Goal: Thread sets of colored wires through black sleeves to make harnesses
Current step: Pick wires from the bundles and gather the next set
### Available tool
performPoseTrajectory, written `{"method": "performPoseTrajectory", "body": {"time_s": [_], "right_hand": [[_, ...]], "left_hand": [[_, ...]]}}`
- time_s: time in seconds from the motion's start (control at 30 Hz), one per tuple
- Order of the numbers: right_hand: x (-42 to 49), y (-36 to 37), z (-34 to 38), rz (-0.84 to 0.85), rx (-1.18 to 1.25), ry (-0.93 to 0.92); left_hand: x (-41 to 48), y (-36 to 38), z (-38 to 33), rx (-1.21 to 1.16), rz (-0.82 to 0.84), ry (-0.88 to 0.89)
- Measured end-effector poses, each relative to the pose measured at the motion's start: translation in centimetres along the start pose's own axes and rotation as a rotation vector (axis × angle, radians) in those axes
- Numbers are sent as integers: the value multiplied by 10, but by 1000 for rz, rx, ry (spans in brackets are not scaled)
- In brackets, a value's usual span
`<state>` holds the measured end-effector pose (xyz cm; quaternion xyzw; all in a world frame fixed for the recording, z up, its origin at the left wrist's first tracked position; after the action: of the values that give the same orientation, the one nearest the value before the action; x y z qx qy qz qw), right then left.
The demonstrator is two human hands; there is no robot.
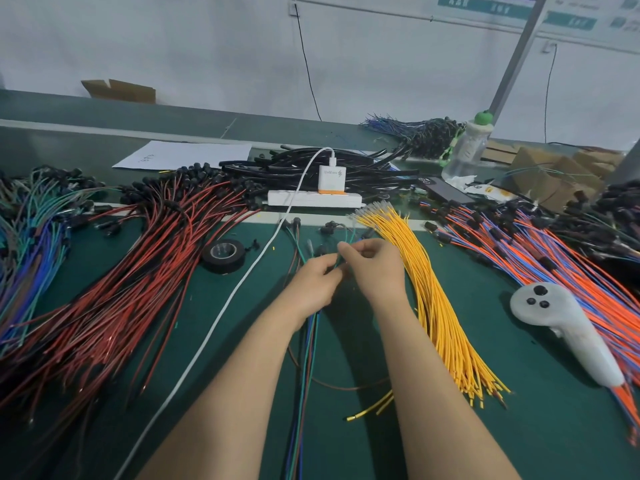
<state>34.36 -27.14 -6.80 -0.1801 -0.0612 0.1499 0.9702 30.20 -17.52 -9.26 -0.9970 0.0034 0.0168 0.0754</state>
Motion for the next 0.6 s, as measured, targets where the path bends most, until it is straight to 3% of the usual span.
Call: {"method": "performPoseTrajectory", "body": {"time_s": [0.23, 0.4, 0.6], "right_hand": [[0, -4, 0, 21, 14, 19], [-1, -5, -2, 73, 274, 23], [0, -3, -6, 33, 308, -26]], "left_hand": [[3, 3, -1, 226, -2, 54], [1, -2, 1, -174, -85, 13], [3, -4, 2, -345, -119, -14]]}}
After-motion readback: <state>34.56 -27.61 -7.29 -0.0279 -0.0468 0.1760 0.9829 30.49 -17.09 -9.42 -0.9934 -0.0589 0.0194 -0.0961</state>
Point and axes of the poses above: each hand's wrist, its own x-axis towards the middle knuckle, its own y-axis out of the palm, z = x × y, the point moved 2 cm from there along x, towards the middle knuckle, and after that the axes turned 12 degrees about z, right-handed, at the moved point
